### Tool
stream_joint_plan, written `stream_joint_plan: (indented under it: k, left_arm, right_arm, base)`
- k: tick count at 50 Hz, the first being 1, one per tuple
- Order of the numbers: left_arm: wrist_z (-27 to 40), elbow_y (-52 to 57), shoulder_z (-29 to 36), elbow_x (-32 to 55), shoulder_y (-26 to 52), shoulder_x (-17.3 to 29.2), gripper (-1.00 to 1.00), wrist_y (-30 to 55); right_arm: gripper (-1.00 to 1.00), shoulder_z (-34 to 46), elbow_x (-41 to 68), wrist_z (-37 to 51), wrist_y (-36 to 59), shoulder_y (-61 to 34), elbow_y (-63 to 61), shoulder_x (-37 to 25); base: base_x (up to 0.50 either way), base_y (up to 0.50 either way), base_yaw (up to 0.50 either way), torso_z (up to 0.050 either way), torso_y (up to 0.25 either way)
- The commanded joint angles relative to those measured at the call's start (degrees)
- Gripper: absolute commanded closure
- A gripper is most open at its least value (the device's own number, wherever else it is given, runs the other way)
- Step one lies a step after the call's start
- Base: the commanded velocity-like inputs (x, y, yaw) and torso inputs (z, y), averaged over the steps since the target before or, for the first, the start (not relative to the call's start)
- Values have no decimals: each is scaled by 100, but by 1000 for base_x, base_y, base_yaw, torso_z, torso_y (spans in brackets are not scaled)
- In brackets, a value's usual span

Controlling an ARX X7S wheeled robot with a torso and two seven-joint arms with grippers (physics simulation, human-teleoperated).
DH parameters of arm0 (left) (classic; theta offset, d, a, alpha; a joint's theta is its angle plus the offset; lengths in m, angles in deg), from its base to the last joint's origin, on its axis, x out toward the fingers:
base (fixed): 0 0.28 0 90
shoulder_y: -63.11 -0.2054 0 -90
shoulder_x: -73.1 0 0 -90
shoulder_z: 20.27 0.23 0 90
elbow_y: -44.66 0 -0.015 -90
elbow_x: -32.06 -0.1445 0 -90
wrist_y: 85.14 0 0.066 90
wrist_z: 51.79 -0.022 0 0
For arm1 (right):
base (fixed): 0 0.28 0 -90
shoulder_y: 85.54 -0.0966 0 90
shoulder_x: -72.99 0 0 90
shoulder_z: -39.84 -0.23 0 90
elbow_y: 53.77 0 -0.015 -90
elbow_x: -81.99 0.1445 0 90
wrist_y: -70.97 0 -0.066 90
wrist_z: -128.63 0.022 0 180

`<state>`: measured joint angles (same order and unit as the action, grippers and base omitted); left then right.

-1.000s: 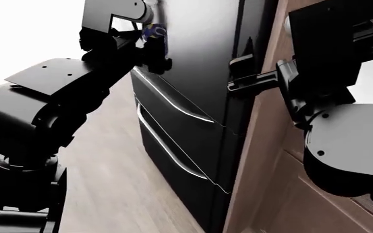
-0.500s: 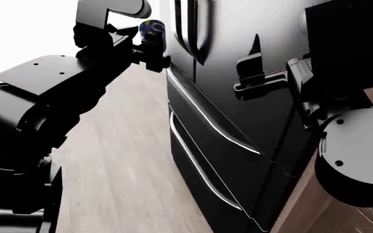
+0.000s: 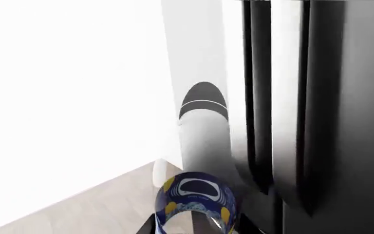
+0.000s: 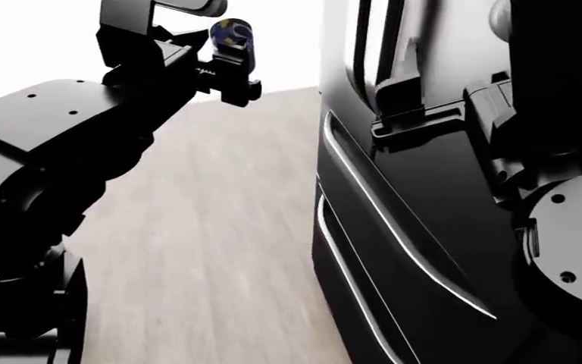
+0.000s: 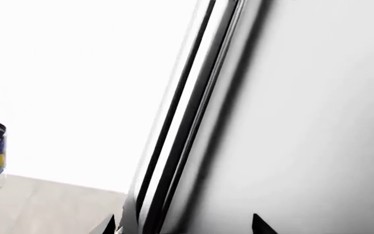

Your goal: Move the drinks to the dining counter.

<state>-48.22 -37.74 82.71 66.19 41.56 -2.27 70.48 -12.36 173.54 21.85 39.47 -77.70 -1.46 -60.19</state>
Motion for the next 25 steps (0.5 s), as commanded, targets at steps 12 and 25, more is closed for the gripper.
stream_joint_plan:
  k: [12,25]
  left_arm:
    - [89,81,-87,51,-45,99,100,-53]
    - [123,156,-158,119,-82,170,100,-29]
  right_arm:
    - [-100,104,52,56,64,-97,81,62]
    - [-100,232,20,73,203,-268,90,170]
  base:
    - [-322,87,0,1,1]
    - [-506,38,0,0,1]
